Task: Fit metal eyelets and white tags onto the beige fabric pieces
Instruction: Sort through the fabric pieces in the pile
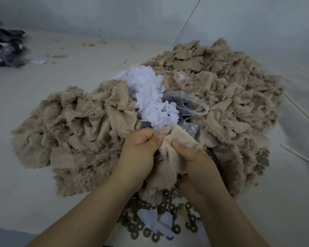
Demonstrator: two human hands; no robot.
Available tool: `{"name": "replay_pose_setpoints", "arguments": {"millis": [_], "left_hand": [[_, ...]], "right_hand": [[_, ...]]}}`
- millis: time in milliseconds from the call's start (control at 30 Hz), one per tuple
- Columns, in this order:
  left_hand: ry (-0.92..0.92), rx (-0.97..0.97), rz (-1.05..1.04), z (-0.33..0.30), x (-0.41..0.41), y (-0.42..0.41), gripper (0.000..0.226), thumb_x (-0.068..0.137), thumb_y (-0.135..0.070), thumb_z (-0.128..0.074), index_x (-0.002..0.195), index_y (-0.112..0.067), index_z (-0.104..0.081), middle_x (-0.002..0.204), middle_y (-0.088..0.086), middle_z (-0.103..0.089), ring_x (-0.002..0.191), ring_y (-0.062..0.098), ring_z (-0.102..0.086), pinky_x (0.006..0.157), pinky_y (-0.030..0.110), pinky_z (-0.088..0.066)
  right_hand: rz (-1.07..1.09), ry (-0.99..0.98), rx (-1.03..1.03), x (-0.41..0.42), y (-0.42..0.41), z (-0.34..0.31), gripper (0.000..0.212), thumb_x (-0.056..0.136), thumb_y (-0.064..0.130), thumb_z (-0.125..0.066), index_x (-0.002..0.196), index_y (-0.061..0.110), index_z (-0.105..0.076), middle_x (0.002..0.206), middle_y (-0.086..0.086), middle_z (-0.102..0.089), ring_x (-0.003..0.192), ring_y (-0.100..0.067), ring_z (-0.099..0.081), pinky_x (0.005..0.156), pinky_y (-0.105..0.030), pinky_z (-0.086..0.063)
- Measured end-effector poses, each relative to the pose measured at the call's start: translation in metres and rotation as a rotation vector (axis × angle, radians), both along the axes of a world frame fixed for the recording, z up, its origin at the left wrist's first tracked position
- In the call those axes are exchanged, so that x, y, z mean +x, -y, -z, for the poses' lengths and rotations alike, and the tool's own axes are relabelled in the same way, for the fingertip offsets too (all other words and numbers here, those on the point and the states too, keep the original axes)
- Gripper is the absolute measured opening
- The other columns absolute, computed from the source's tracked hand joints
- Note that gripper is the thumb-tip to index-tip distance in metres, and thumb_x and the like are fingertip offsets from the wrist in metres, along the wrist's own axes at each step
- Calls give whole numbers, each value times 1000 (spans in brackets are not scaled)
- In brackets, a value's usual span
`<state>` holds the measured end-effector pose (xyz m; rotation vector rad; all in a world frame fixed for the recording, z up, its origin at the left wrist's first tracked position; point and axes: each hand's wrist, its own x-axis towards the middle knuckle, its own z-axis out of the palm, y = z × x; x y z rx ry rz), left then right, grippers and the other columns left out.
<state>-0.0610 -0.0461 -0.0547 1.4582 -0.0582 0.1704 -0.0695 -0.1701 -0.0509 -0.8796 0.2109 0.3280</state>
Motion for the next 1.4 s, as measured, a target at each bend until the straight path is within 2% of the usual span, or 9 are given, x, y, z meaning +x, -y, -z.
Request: {"name": "replay_pose_setpoints", "arguments": {"millis": [200,500,600,700,833,933,1000,1300,1400], "left_hand": [[79,157,-69,-2,1,-2,44,99,-12,-55,61,3,-42,47,-5,-40,45,7,-33,45,19,-31],[75,161,8,-4,5,-9,31,94,-31,-62,66,-19,-62,60,-3,-58,57,5,-51,55,18,-43],[32,159,32,-5,11,-13,16,91,-16,-68,75,-14,-69,70,8,-66,63,15,-57,59,28,-50],[10,118,1,-7,19,-13,26,93,-7,-63,68,-13,-65,58,-2,-60,53,9,-50,52,20,-44],[-39,69,-52,-10,34,-15,34,98,-11,-57,65,-17,-60,49,-10,-49,43,2,-38,43,14,-34],[-42,107,-52,-9,42,-14,33,99,-14,-55,67,-16,-57,50,-10,-45,45,4,-35,43,15,-32],[-54,125,-67,-7,45,-13,31,100,-17,-54,69,-15,-56,53,-7,-44,47,6,-35,44,19,-32],[-54,180,-22,-1,47,-13,36,100,-17,-54,65,-26,-57,50,-14,-44,45,3,-35,43,16,-33],[-44,166,-14,0,47,-12,35,100,-16,-55,66,-27,-59,50,-14,-45,46,3,-36,44,15,-33]], "right_hand": [[-94,-54,35,1,-3,-3,42,85,16,-60,123,-1,-64,117,-26,-68,113,-39,-65,99,-50,-51],[-38,-24,-12,14,-2,-9,39,95,21,-55,123,-5,-62,118,-28,-67,114,-39,-64,101,-52,-50],[31,-40,-166,27,2,-15,34,100,22,-55,119,-4,-64,111,-28,-69,106,-38,-68,92,-48,-55],[183,179,-591,42,11,-20,29,98,29,-60,92,2,-70,85,-26,-70,68,-24,-65,60,-31,-53],[418,528,-1326,81,32,-23,21,93,37,-61,74,28,-66,69,12,-66,61,0,-59,55,-10,-44],[-71,449,-1946,124,42,-14,21,98,19,-54,100,18,-74,100,-1,-72,80,-11,-61,66,-18,-40],[-274,416,-2102,142,41,-7,27,100,14,-48,114,13,-71,116,-6,-68,100,-19,-63,76,-21,-41],[-383,421,-1937,180,34,-7,28,98,10,-54,123,3,-64,124,-16,-64,110,-30,-61,80,-27,-43],[-455,377,-1932,183,32,-2,34,100,22,-56,128,4,-61,130,-16,-62,118,-29,-57,98,-31,-42]]}}
